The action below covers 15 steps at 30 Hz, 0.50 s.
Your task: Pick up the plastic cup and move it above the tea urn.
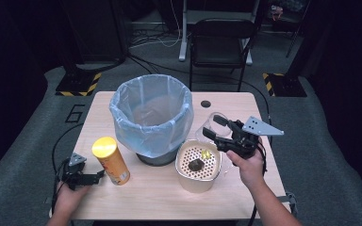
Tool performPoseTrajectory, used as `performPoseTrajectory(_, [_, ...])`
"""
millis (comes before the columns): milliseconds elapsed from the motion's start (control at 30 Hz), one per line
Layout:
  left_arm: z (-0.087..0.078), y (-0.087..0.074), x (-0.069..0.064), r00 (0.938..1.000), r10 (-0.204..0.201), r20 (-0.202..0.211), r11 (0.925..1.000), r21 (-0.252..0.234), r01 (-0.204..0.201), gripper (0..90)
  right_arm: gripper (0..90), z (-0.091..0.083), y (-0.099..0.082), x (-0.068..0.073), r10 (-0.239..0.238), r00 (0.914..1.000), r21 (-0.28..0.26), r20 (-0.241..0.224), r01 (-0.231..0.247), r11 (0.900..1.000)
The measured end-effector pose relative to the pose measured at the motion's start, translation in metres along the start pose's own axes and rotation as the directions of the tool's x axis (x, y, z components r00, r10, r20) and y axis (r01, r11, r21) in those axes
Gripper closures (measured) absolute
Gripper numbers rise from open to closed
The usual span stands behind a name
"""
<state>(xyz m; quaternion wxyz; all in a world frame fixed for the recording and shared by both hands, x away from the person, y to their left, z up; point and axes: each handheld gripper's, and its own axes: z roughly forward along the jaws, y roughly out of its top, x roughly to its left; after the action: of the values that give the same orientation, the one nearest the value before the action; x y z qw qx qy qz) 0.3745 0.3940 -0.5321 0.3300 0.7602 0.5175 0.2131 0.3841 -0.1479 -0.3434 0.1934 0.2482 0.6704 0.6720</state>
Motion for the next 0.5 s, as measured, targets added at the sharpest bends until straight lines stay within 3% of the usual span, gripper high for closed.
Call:
performPoseTrajectory(233, [0.000, 0.000, 0.000, 1.0000, 0.004, 0.001, 1.0000, 0.003, -0.004, 1.0, 36.5, -0.003, 0.028, 0.013, -0.030, 0.9996, 0.020, -0.002, 0.030, 0.9994])
performPoseTrajectory(500, [0.000, 0.000, 0.000, 1.0000, 0.001, -0.004, 1.0000, 0.000, -0.001, 1.1, 36.5, 0.008, 0.063, 0.021, -0.056, 0.9984, 0.023, -0.007, 0.056, 0.9982])
